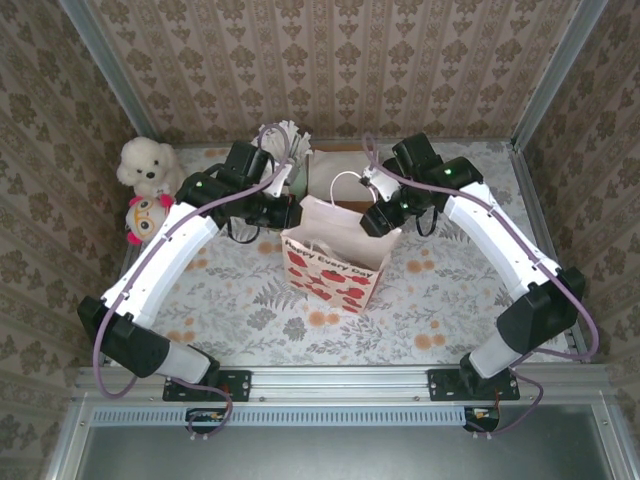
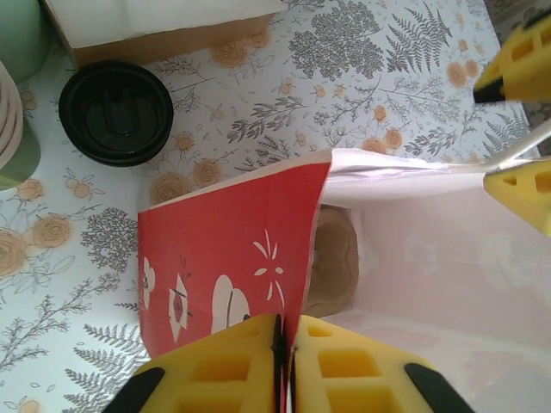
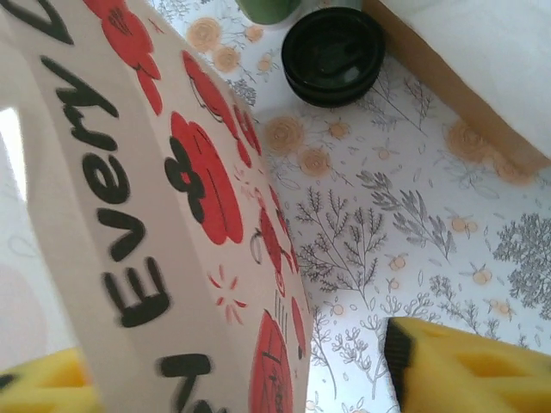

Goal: Pack the takeout coffee

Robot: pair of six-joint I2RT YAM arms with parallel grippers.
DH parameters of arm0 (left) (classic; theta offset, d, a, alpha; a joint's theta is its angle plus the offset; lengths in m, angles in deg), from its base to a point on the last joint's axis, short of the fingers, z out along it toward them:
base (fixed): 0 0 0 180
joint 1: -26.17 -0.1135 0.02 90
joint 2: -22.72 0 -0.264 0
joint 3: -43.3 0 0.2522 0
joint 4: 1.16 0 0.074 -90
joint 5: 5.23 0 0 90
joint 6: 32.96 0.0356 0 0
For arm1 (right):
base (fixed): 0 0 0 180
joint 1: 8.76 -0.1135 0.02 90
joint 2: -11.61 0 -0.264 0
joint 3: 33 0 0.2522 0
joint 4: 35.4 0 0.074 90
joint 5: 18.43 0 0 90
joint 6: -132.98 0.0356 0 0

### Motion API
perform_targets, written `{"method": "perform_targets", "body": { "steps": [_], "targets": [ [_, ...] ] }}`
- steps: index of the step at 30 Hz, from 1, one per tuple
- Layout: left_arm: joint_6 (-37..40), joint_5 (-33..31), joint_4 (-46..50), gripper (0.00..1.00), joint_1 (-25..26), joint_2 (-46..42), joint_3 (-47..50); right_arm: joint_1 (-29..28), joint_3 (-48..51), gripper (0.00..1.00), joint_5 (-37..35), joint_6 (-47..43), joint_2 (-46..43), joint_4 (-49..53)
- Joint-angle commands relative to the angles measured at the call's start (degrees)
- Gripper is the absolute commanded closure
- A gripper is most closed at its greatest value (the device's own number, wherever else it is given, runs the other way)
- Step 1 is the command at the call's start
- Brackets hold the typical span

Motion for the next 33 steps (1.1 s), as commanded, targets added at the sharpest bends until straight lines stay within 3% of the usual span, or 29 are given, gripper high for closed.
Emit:
{"method": "perform_targets", "body": {
  "steps": [1, 4, 7, 12, 13, 18, 21, 24, 28, 33],
  "targets": [
    [0.8, 3.9, -2.3, 0.85, -0.7, -1.0, 0.0, -1.2, 1.5, 0.6, -0.6, 0.2, -3.2, -1.6],
    [0.5, 8.7, -5.1, 0.77, -1.4, -2.1, 0.1, -2.5, 2.9, 0.84, -6.7, 4.1, -6.7, -4.8],
    [0.4, 11.8, -7.6, 0.59, -2.4, -4.3, 1.2, -2.5, 3.8, 0.99, -5.9, 9.5, -10.0, -6.8],
    [-2.3, 10.8, -11.6, 0.33, -6.3, -8.9, 6.3, -2.5, 14.4, 1.0, -5.8, 17.8, -10.8, -11.5],
    [-3.2, 10.2, -12.5, 0.3, -9.0, -9.7, 7.4, -2.7, 14.1, 1.0, -5.3, 18.9, -9.0, -11.0],
    [-4.4, 5.6, -13.8, 0.17, -11.1, -12.6, 9.6, -3.2, 9.6, 0.97, -5.2, 20.1, -10.0, -11.3],
    [-5.7, 0.6, -13.9, 0.1, -11.3, -14.2, 10.7, -3.3, 9.1, 0.96, -3.4, 20.7, -10.0, -10.6],
    [-9.7, -10.1, -13.6, 0.02, -11.8, -16.3, 12.7, -5.2, 8.7, 0.96, -2.7, 25.7, -8.6, -9.4],
    [-17.2, -25.7, -11.5, 0.0, -14.1, -20.6, 16.4, -10.4, 7.6, 0.95, -6.9, 31.0, -8.1, -9.3],
    [-21.7, -27.6, -10.6, 0.0, -19.4, -25.0, 21.2, -13.7, 6.5, 0.95, -10.2, 36.6, -6.4, -11.5]
  ]
}}
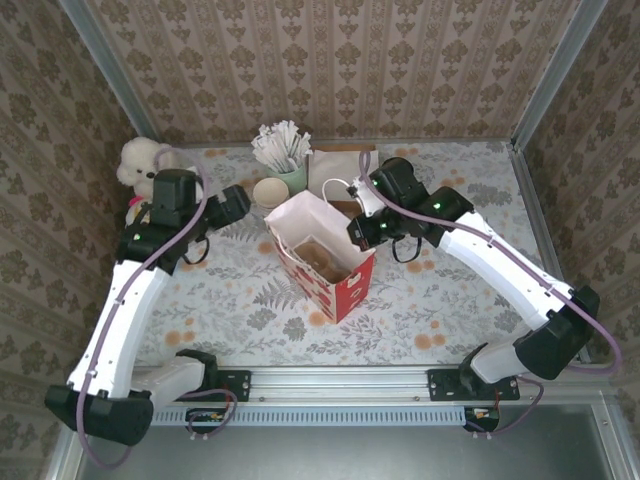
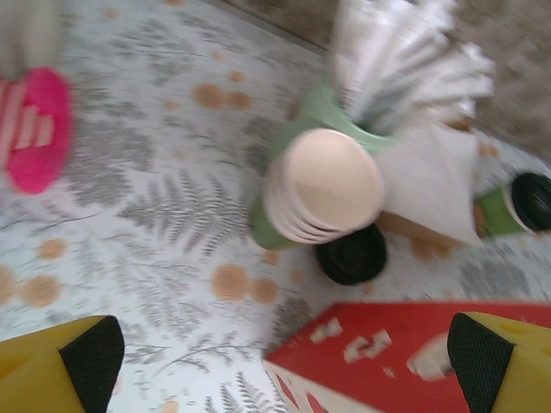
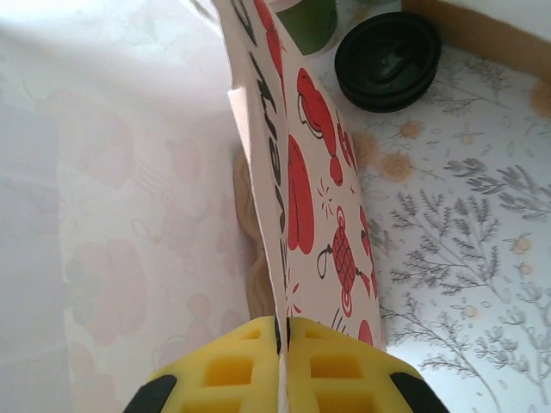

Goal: Pack the takeout coffee

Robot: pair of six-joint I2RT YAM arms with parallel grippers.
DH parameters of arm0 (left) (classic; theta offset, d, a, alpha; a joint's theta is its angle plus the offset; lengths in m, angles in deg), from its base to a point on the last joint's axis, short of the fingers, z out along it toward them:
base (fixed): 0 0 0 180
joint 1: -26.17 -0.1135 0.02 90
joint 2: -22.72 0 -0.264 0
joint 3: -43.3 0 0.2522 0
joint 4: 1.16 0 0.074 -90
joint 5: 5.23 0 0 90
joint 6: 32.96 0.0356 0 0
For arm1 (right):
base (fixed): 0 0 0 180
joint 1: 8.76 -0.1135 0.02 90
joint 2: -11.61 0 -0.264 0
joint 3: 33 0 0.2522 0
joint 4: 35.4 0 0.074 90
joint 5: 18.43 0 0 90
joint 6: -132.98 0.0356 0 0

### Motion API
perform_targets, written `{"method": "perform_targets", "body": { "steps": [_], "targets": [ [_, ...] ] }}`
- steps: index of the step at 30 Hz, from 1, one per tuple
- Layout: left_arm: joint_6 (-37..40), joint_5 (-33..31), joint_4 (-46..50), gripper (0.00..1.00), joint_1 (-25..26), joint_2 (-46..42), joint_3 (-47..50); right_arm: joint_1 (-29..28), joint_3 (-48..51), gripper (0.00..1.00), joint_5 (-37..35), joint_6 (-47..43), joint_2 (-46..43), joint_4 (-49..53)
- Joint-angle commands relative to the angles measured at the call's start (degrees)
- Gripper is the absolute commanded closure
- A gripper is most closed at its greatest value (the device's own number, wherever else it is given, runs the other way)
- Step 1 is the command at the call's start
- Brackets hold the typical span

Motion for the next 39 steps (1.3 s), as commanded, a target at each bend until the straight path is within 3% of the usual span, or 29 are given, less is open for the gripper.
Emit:
{"method": "perform_targets", "body": {
  "steps": [1, 7, 22, 31, 39],
  "targets": [
    [-5.0, -5.6, 1.4, 0.0, -2.3, -2.4, 2.2, -1.4, -2.2, 0.95, -3.7, 6.7, 1.4, -1.5],
    [-4.5, -2.7, 2.3, 0.0, -3.7, -2.6, 3.9, -2.7, -2.7, 0.97, -9.0, 12.5, 3.1, -3.8],
    [-4.1, 6.5, -1.6, 0.0, -3.6, 1.7, 4.1, -2.8, -9.6, 0.93, -11.2, 8.2, 7.7, -0.4],
    [-3.5, 6.6, -1.3, 0.0, -3.6, 1.6, 3.5, -2.8, -14.7, 0.89, -10.0, 2.7, 9.7, 7.8],
    [-3.5, 7.2, -1.7, 0.0, -3.6, 1.9, 4.1, -2.8, -14.9, 0.71, -8.9, 3.1, 9.1, 9.7]
  ]
}}
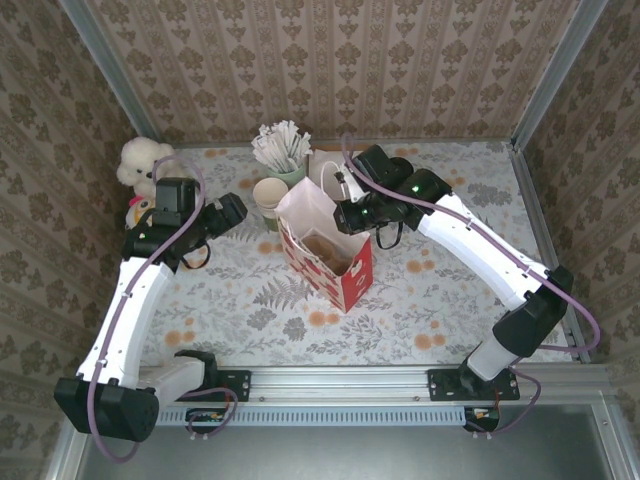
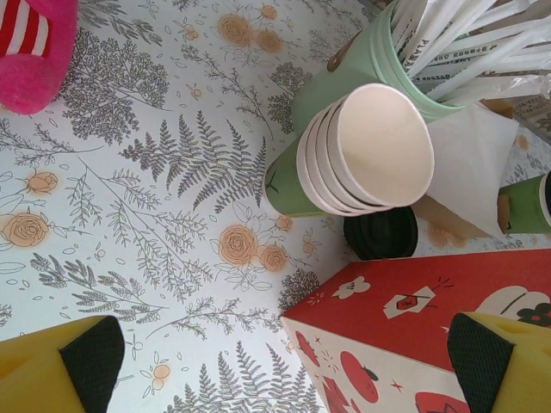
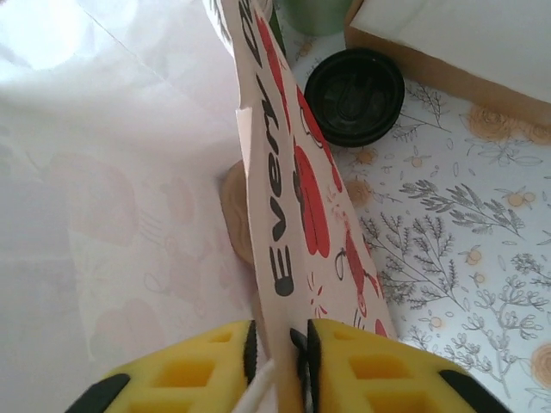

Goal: Pack the takeout coffee

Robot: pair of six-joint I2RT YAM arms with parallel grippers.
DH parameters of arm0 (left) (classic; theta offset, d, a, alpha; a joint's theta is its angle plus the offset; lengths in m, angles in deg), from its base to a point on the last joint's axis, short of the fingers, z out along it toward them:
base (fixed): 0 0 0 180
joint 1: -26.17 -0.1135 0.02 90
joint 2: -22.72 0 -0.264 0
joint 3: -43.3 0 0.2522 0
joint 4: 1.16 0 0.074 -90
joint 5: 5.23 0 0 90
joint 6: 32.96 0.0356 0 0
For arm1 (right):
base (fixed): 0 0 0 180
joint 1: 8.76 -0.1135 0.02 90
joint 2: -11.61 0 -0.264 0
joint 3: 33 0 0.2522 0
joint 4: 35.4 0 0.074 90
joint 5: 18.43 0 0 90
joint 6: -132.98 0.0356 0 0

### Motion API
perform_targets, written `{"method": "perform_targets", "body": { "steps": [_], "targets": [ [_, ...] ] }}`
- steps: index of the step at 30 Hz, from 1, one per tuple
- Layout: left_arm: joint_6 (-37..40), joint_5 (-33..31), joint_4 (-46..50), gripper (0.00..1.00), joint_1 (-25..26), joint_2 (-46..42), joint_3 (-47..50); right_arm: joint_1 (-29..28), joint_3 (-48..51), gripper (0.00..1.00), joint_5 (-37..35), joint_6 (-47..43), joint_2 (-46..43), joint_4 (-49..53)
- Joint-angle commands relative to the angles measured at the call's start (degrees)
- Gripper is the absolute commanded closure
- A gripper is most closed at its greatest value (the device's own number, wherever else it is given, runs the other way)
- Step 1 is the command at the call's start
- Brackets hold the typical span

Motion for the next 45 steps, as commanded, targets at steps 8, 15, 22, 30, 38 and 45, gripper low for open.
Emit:
{"method": "perform_targets", "body": {
  "steps": [8, 15, 22, 30, 38, 45],
  "targets": [
    [2.2, 3.7, -2.2, 0.0, -0.3, -0.1, -1.1, 2.5, -5.4, 0.36, 2.3, -4.4, -5.1, 7.1],
    [1.3, -0.6, -1.8, 0.0, 7.0, 0.7, -5.0, 13.1, -4.9, 0.02, 9.8, -9.5, -11.3, 5.9],
    [-8.4, -9.6, 0.4, 0.01, 19.9, 6.8, -9.5, 27.1, 4.5, 0.0, 11.5, -1.7, -16.2, -11.7],
    [-7.1, -14.1, 7.7, 0.15, 26.9, 16.1, -20.2, 31.7, 9.6, 0.0, 8.6, 5.3, -13.3, -18.8],
    [-3.8, -14.4, 10.0, 0.43, 26.2, 18.0, -21.5, 32.6, 10.1, 0.0, 6.9, 4.2, -9.2, -16.7],
    [0.7, -6.1, 5.6, 0.58, 22.4, 17.5, -18.7, 32.5, 10.1, 0.0, 11.4, 4.3, -7.3, -17.2]
  ]
}}
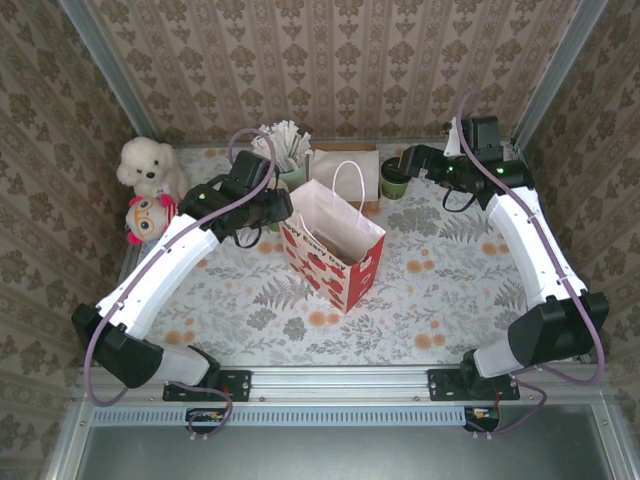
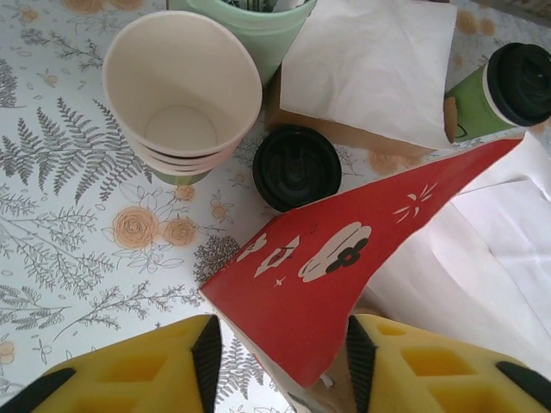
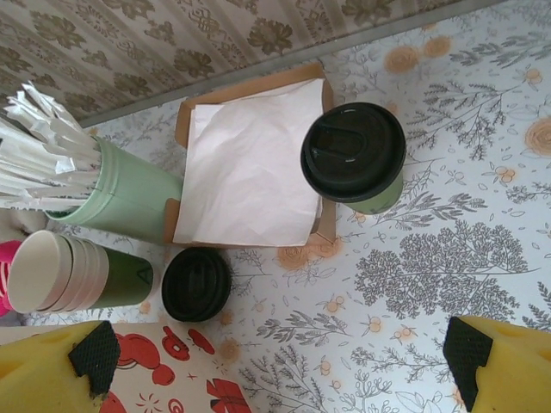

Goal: Pack the takeout coffee

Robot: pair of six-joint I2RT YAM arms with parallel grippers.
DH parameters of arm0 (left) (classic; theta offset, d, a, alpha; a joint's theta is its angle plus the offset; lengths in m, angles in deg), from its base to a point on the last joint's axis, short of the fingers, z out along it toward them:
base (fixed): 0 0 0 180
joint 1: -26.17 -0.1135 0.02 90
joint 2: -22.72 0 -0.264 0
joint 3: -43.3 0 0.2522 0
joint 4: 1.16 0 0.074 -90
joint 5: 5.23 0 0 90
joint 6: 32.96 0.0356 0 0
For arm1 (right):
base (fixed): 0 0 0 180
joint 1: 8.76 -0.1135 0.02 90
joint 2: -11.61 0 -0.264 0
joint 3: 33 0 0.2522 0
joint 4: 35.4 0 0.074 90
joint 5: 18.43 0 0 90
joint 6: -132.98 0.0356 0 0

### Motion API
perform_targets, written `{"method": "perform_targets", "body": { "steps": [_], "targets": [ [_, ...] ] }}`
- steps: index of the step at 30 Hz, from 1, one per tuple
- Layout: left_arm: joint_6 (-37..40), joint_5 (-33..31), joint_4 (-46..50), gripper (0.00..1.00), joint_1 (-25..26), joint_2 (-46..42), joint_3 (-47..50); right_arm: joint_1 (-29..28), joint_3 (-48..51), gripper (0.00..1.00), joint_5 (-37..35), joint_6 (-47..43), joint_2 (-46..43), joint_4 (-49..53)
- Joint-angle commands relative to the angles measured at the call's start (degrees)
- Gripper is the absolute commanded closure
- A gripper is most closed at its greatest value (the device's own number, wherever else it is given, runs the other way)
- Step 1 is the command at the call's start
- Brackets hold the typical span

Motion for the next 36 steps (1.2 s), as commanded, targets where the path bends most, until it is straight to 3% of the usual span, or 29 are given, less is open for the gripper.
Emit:
{"method": "perform_targets", "body": {
  "steps": [1, 5, 9, 16, 20, 25, 32, 36],
  "targets": [
    [4.5, 5.7, -2.4, 0.61, -1.8, -0.1, 1.0, -0.1, 0.6, 0.0, 3.4, 0.1, 0.1, -0.9],
    [7.0, 8.7, -3.0, 0.78, -4.4, -0.1, 1.5, -1.0, 1.3, 0.0, 4.5, -0.9, -0.3, -0.1],
    [10.9, 12.7, -3.0, 0.83, -6.5, 0.2, 1.7, -3.4, 2.0, 0.0, 8.8, -1.8, 0.0, 0.3],
    [23.4, 17.5, -1.0, 0.89, -11.1, -0.3, 0.7, -7.5, 2.7, 0.0, 6.9, -1.6, 0.3, 1.3],
    [31.4, 24.4, 1.1, 0.89, -13.6, -0.5, -0.2, -7.2, 2.9, 0.0, 1.9, -1.4, 1.0, 0.8],
    [36.5, 25.9, 4.2, 0.89, -15.1, 0.1, -2.8, -6.1, 0.2, 0.0, -1.1, -6.3, 5.3, 0.7],
    [37.0, 30.5, 1.2, 0.88, -15.1, 3.0, -4.2, -2.5, -7.4, 0.0, -8.2, -7.3, 16.3, 1.3],
    [36.6, 31.3, 0.3, 0.74, -15.0, 5.0, -4.8, -1.3, -12.2, 0.0, -7.4, -5.9, 22.3, 2.0]
  ]
}}
